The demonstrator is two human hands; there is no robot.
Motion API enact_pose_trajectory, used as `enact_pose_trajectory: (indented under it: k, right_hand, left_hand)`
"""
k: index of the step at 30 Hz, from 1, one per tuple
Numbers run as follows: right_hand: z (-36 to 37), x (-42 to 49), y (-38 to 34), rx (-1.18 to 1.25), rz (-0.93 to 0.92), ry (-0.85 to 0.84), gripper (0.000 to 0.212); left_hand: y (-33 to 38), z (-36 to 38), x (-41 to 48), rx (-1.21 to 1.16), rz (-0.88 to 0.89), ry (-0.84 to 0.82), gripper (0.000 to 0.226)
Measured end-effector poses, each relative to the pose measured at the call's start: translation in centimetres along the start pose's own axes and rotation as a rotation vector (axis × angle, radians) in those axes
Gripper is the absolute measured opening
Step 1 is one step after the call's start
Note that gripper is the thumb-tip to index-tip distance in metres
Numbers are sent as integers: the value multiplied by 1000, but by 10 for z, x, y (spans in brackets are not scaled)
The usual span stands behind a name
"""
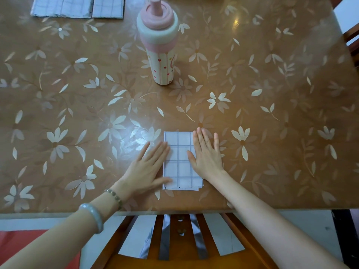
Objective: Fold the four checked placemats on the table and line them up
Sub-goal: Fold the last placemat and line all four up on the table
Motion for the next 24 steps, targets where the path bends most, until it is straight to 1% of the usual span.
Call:
enact_pose_trajectory:
  k: [3,4,7,9,12,20,21,22,24]
  right_hand:
    - [1,0,-1,-9,3,-19,69]
    - [2,0,-1,-3,6,-22,69]
    - [1,0,0,13,9,-10,69]
    - [1,-1,0,27,1,-7,69]
    - [1,-1,0,30,-5,-14,68]
    - [3,-1,0,0,3,-74,70]
    - [2,-1,0,7,1,-86,70]
    - [0,-1,0,27,-2,-86,69]
    - [-5,-1,2,175,25,-59,66]
  left_hand:
    - [5,-10,46,-79,-111,2,88]
    - [9,-9,57,-76,-110,-24,88]
    - [23,7,69,-5,-27,-107,92]
    - [24,17,60,2,-14,-135,93]
    - [25,23,35,4,-45,-149,94]
    - [37,28,-37,-34,-18,-208,86]
    - [38,26,-41,-55,-47,-208,85]
    - [37,21,-43,-95,-114,-209,84]
    - [33,7,-39,-252,-301,-187,82]
Point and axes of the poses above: each hand's wrist, its own x-axis towards the middle knuckle, its own z-axis out of the palm, y = z × x, the point moved 5 cm from there along x, towards the middle knuckle, and after that the axes turned 12 degrees about -z, right-handed, at the moved point
